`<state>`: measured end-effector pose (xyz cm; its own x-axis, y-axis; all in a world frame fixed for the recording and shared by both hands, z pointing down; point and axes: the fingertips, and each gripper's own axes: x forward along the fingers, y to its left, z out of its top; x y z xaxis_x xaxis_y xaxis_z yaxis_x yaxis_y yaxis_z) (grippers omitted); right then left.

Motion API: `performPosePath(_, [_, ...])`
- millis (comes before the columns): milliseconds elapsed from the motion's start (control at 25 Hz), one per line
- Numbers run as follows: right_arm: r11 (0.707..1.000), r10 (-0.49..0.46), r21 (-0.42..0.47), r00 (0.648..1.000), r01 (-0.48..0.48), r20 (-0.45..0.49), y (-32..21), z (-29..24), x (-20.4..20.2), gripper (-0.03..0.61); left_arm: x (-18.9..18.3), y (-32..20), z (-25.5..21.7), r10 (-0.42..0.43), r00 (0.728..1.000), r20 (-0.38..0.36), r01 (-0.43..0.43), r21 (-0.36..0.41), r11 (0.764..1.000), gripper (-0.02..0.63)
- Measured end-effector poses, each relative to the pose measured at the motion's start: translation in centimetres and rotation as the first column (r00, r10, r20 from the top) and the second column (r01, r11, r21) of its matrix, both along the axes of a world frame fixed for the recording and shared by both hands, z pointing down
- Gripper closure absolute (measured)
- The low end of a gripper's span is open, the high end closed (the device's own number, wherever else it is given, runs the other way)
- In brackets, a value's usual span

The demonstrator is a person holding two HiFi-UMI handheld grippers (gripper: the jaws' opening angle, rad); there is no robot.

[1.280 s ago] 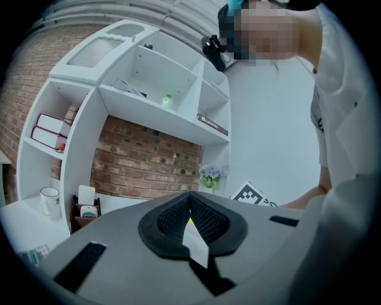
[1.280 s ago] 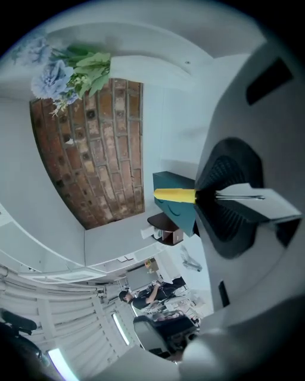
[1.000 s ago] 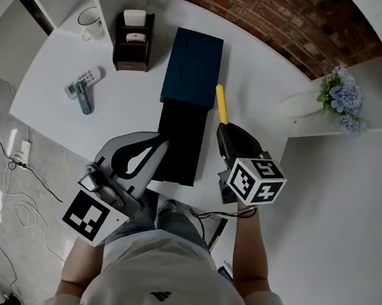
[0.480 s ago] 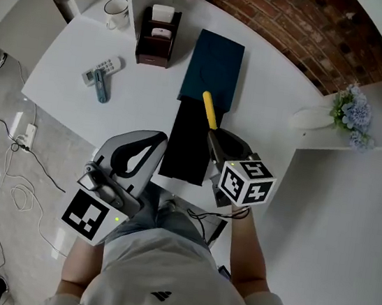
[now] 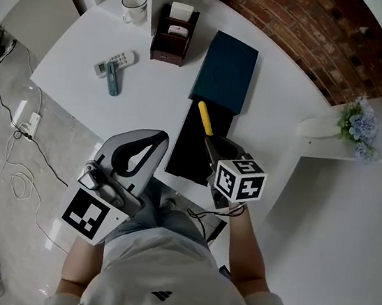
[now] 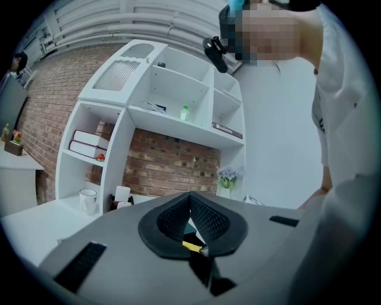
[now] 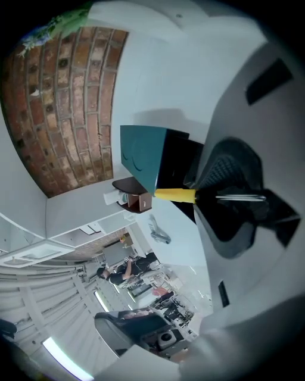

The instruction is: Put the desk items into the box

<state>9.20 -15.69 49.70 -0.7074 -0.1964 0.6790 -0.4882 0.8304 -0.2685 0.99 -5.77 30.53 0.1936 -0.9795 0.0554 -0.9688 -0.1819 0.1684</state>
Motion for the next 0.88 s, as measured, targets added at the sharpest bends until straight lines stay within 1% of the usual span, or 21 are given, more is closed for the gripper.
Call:
performPosePath(360, [0.999, -0.011, -0.044, 0.996, 0.007, -0.090, 0.5, 2.5, 0.1, 0.503, -0.6, 0.2, 0.6, -0.015, 1.000, -0.005, 0.015, -0.011, 1.000, 0.603])
performPosePath(880, [0.998, -0.046, -0.050, 0.981, 0.037, -0.188, 0.9, 4.3, -0.1, 0.494, -1.5, -0.2, 1.4, -0.022, 1.000, -0.010, 0.022, -0.022, 1.000, 0.603])
